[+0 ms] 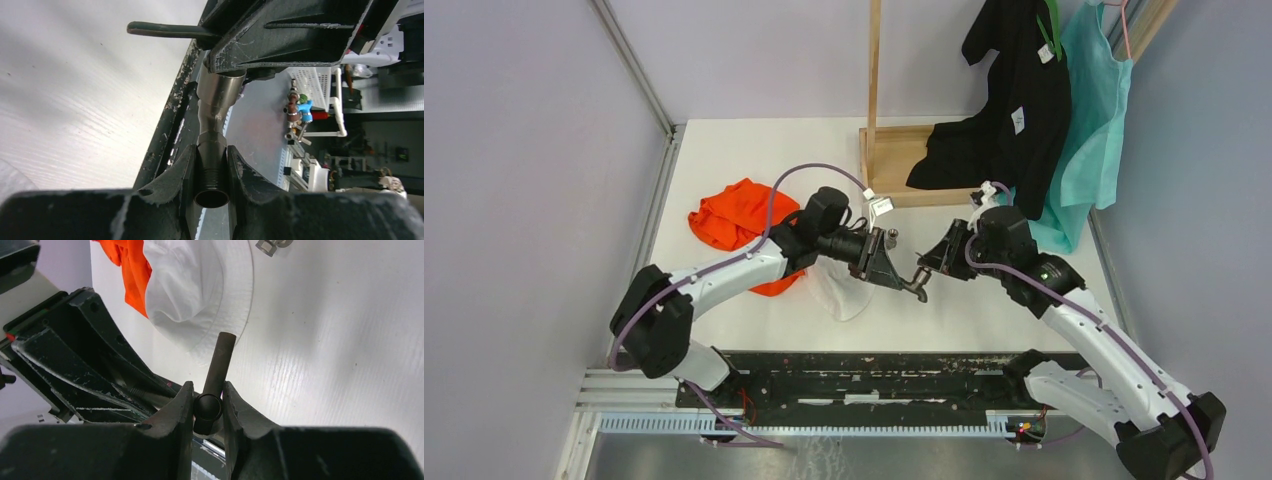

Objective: Install the water faucets

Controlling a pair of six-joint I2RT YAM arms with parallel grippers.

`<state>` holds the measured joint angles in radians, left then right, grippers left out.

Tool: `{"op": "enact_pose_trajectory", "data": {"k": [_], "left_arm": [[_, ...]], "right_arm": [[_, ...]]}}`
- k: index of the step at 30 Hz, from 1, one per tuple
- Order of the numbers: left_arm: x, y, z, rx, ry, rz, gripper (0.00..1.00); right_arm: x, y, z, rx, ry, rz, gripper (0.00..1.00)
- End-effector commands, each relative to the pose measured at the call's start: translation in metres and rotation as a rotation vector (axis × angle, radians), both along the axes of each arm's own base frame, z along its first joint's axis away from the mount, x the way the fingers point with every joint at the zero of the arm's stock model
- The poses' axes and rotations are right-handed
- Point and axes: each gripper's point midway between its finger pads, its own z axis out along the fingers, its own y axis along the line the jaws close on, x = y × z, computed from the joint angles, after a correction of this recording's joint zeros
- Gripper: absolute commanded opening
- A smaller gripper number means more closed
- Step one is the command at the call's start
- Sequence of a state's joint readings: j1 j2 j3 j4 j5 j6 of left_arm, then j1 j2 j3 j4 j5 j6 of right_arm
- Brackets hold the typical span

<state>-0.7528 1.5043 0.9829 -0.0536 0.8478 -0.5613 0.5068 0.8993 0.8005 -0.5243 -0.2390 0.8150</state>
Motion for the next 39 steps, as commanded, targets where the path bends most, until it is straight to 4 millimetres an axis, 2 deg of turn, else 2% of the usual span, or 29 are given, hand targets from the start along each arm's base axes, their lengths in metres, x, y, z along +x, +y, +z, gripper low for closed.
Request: {"op": "enact_pose_trajectory", "data": {"k": [1, 8, 9, 11, 13, 16, 19, 23, 26, 31, 34, 39], "left_arm": [[0.032, -0.007, 0.046, -0.035, -0.273, 0.102, 0.03], [0.035, -0.01, 0.044, 0.057, -0.392, 0.141, 0.03], [0.035, -0.009, 0.043, 0.065, -0.397, 0.139, 0.03], [0.033, -0.008, 0.04, 0.071, -0.394, 0.121, 0.03], [0.028, -0.007, 0.039, 0.047, -0.367, 0.087, 0.03], [0.02, -0.005, 0.042, -0.02, -0.305, 0.028, 0.03], [0.018, 0.0, 0.047, -0.074, -0.248, -0.009, 0.03], [0.016, 0.009, 0.061, -0.15, -0.197, -0.047, 0.03], [0.017, 0.015, 0.082, -0.251, -0.158, -0.06, 0.03], [0.016, 0.019, 0.11, -0.382, -0.11, -0.067, 0.03], [0.015, 0.02, 0.118, -0.42, -0.092, -0.068, 0.03], [0.013, 0.02, 0.124, -0.46, -0.073, -0.069, 0.03]], "right_arm": [[-0.016, -0.016, 0.003, -0.077, 0.126, -0.122, 0.01], [-0.015, -0.004, 0.01, -0.031, 0.139, -0.142, 0.02], [-0.014, -0.005, 0.013, -0.03, 0.12, -0.141, 0.07], [-0.012, -0.011, 0.018, -0.043, 0.07, -0.149, 0.23], [-0.012, -0.014, 0.025, -0.051, 0.008, -0.127, 0.31], [-0.014, -0.014, 0.039, -0.054, -0.101, -0.051, 0.49], [-0.02, -0.014, 0.051, -0.053, -0.198, 0.026, 0.73], [-0.036, -0.006, 0.07, 0.001, -0.333, 0.16, 0.92], [-0.049, 0.007, 0.077, 0.111, -0.412, 0.243, 0.97], [-0.052, 0.019, 0.094, 0.309, -0.541, 0.242, 1.0], [-0.049, 0.023, 0.103, 0.409, -0.606, 0.226, 1.0], [-0.042, 0.03, 0.107, 0.524, -0.672, 0.21, 0.98]]}}
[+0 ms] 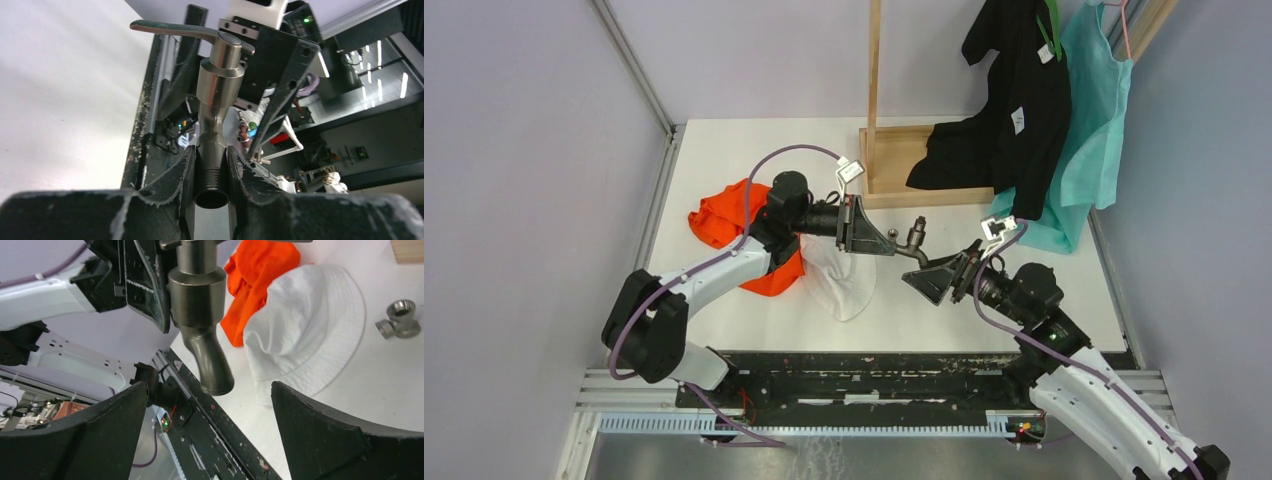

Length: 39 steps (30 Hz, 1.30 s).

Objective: Install the water faucets

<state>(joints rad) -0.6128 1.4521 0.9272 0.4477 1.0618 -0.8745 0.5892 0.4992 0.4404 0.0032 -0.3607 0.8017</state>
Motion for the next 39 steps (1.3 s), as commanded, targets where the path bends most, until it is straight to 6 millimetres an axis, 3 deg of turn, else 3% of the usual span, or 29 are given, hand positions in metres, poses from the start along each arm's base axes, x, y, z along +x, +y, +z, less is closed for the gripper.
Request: {"op": "enact_pose_trajectory", "data": {"k": [1, 11, 18, 27, 30, 34, 37, 39], "left_arm": [[-0.013, 0.005, 0.038, -0.126, -0.041, -0.058, 0.03], [-0.015, 0.005, 0.03, -0.117, -0.024, -0.055, 0.03], [-0.016, 0.006, 0.029, -0.115, -0.026, -0.066, 0.03], [-0.018, 0.007, 0.029, -0.111, -0.029, -0.077, 0.03], [-0.019, 0.007, 0.028, -0.108, -0.03, -0.082, 0.03], [-0.019, 0.007, 0.028, -0.107, -0.032, -0.087, 0.03], [-0.02, 0.008, 0.029, -0.109, -0.037, -0.092, 0.03], [-0.02, 0.008, 0.031, -0.111, -0.043, -0.088, 0.03]], "right_arm": [[0.002, 0.009, 0.059, 0.234, -0.184, 0.034, 0.97], [0.01, 0.02, 0.078, 0.357, -0.216, 0.075, 0.8], [0.012, 0.035, 0.078, 0.362, -0.184, 0.145, 0.58], [0.009, 0.035, 0.074, 0.346, -0.171, 0.158, 0.44], [0.007, 0.034, 0.072, 0.331, -0.17, 0.158, 0.27], [0.004, 0.035, 0.071, 0.326, -0.157, 0.174, 0.19], [0.001, 0.036, 0.069, 0.323, -0.147, 0.192, 0.02], [0.001, 0.034, 0.066, 0.323, -0.134, 0.179, 0.01]]}}
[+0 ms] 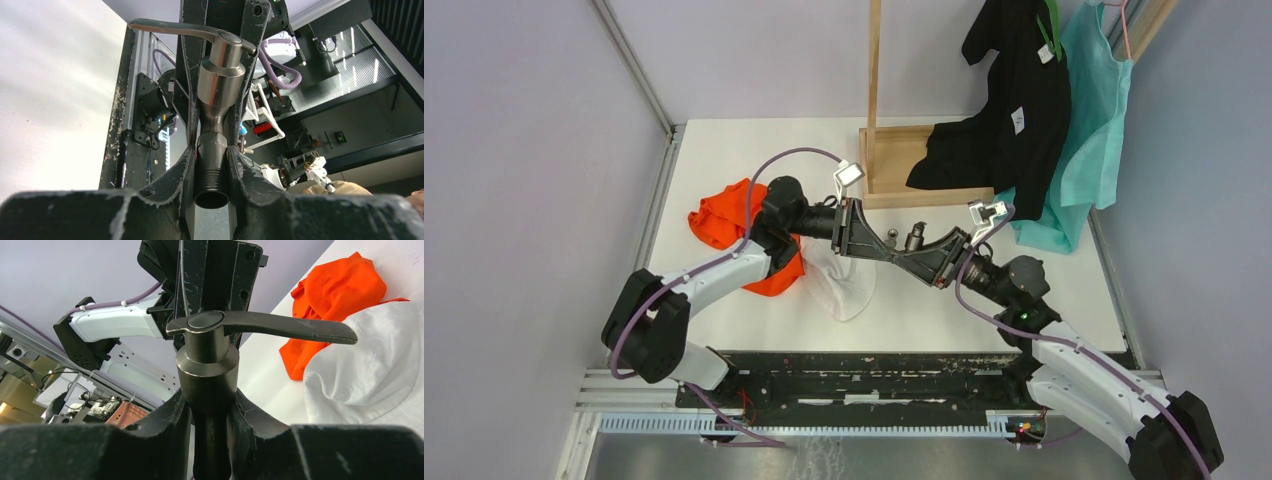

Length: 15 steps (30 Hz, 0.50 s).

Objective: Install the water faucets

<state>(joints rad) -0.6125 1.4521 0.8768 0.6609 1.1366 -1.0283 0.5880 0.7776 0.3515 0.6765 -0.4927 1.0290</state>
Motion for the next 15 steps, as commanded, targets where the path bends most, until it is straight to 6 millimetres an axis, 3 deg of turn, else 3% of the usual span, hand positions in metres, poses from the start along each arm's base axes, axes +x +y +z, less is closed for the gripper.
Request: {"op": "enact_pose_trajectory", "data": {"k": [1, 2, 6, 8, 11, 15], "left_arm": [[-0.004, 0.003, 0.018, -0.039, -0.064, -0.008, 0.03], [-0.003, 0.003, 0.016, -0.031, -0.067, -0.006, 0.07], [0.002, 0.006, 0.014, 0.0, -0.077, 0.018, 0.59], [0.005, 0.008, 0.015, 0.002, -0.083, 0.028, 0.74], [0.008, 0.01, 0.016, 0.007, -0.087, 0.04, 0.83], [0.012, 0.011, 0.015, 0.013, -0.08, 0.062, 0.85]], "right_arm": [[-0.009, -0.004, 0.025, 0.052, -0.065, 0.015, 0.01], [-0.009, -0.005, 0.024, 0.051, -0.059, 0.004, 0.01], [-0.007, -0.01, 0.015, 0.032, -0.036, -0.032, 0.01], [-0.007, -0.012, 0.015, 0.035, -0.036, -0.043, 0.01], [-0.007, -0.014, 0.014, 0.036, -0.035, -0.055, 0.01], [-0.007, -0.013, 0.013, 0.026, -0.029, -0.048, 0.01]]}}
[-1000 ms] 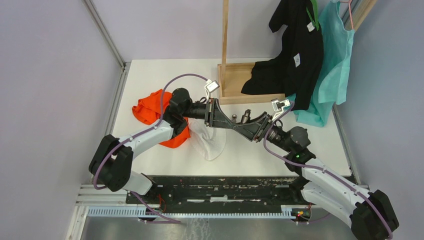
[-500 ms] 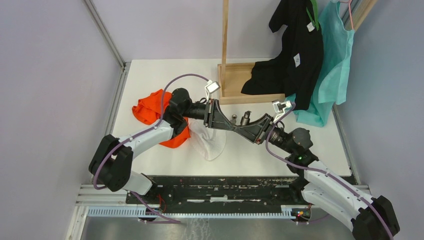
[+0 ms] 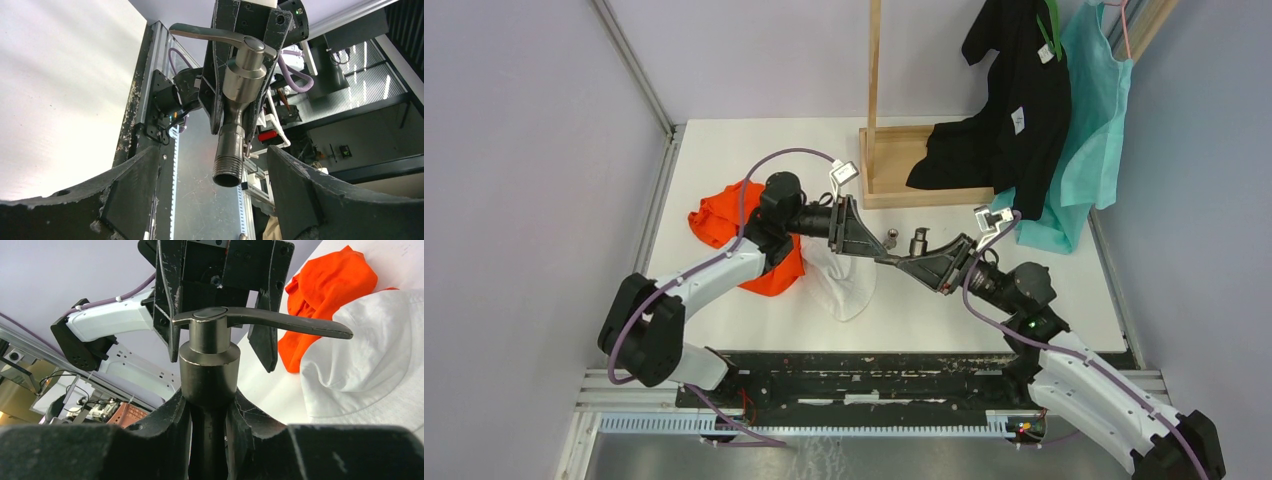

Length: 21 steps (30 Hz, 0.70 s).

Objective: Install the water faucets

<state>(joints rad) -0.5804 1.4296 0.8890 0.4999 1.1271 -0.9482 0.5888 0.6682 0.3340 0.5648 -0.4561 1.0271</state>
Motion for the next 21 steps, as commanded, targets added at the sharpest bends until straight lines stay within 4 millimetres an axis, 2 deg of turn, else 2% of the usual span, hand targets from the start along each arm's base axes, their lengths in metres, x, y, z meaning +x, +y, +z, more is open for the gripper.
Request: {"op": "enact_pose_trajectory", "data": {"k": [1, 4, 8, 14, 21], "left_arm": [[0.004, 0.004, 0.025, -0.043, -0.111, 0.022, 0.85], [0.006, 0.004, 0.03, -0.033, -0.149, 0.032, 0.86], [0.004, -0.004, 0.039, 0.0, -0.212, 0.004, 0.88], [0.002, -0.028, 0.031, 0.132, -0.263, 0.006, 0.9], [0.02, -0.034, 0.017, 0.356, -0.33, 0.172, 0.86]], "right_arm": [[-0.002, -0.002, 0.014, 0.026, -0.051, -0.005, 0.01], [-0.008, 0.002, 0.012, 0.002, -0.051, 0.039, 0.01], [-0.019, 0.009, 0.009, -0.049, -0.059, 0.125, 0.01], [-0.021, 0.012, 0.002, -0.148, -0.044, 0.163, 0.01], [-0.015, 0.009, -0.002, -0.18, -0.029, 0.12, 0.01]]}}
